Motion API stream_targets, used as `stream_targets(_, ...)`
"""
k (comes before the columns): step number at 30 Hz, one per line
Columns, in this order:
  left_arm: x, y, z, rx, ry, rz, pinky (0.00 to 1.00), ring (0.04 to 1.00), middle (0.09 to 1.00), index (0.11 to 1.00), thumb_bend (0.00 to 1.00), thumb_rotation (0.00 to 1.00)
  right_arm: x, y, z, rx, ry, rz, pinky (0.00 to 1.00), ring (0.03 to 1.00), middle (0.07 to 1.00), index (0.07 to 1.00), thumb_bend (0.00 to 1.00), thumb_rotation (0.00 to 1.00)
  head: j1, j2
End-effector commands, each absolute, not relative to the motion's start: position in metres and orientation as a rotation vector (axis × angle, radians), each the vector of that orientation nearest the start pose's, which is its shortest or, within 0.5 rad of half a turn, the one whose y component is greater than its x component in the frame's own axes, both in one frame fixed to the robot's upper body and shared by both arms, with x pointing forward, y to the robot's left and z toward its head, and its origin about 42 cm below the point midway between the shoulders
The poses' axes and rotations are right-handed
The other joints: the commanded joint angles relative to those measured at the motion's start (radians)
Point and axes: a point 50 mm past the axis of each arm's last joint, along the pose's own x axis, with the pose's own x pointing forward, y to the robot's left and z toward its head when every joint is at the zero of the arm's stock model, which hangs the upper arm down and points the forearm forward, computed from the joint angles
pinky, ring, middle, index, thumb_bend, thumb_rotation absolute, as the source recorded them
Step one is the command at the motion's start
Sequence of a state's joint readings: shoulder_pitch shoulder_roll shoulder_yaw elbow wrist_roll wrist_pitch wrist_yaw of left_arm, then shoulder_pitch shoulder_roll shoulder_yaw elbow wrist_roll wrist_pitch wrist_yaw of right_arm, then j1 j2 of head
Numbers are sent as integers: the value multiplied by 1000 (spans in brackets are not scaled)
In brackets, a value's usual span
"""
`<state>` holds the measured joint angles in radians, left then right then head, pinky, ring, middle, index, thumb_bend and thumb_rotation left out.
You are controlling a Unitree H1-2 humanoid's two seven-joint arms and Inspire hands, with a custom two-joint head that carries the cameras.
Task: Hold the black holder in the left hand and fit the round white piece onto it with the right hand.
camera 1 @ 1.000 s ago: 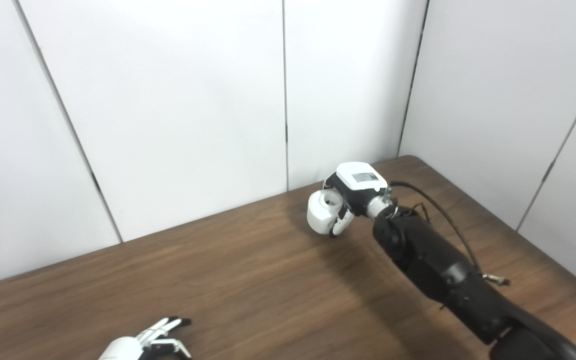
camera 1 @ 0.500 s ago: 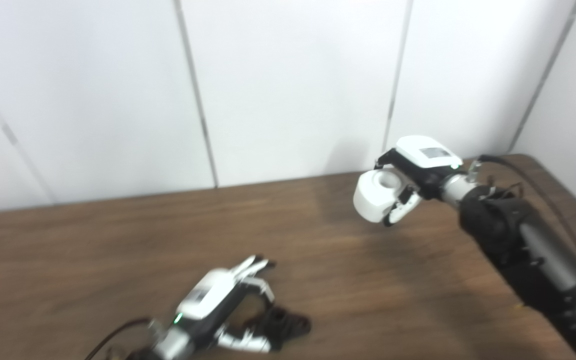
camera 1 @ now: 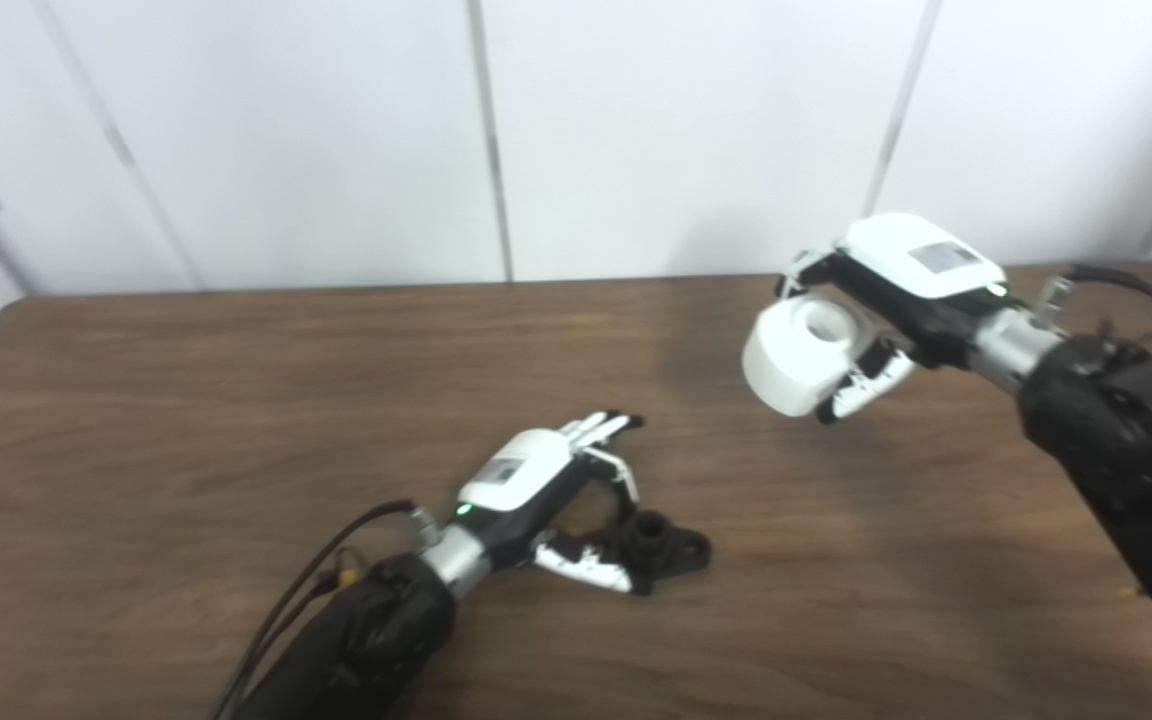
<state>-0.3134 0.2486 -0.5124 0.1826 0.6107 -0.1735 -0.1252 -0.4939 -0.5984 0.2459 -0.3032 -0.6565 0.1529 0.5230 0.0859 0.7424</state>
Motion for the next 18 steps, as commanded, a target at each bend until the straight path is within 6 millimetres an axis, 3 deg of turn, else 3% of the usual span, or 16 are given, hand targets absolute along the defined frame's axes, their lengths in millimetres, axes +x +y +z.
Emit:
stream_targets(1,332,138,78,1050,-149,-786,978,1000,980,485,524,68,365,-248,334,-1358,-447,391,825,852,750,481,525,138,0,4)
stream_targets(15,336,130,84,1057,-157,-774,986,1000,982,485,523,69,353,-214,325,-1313,-509,511,800,847,752,481,525,135,-7,17)
stream_targets(18,335,128,84,1055,-155,-771,991,1000,980,485,523,69,351,-209,324,-1326,-531,547,749,834,746,481,525,137,-8,20)
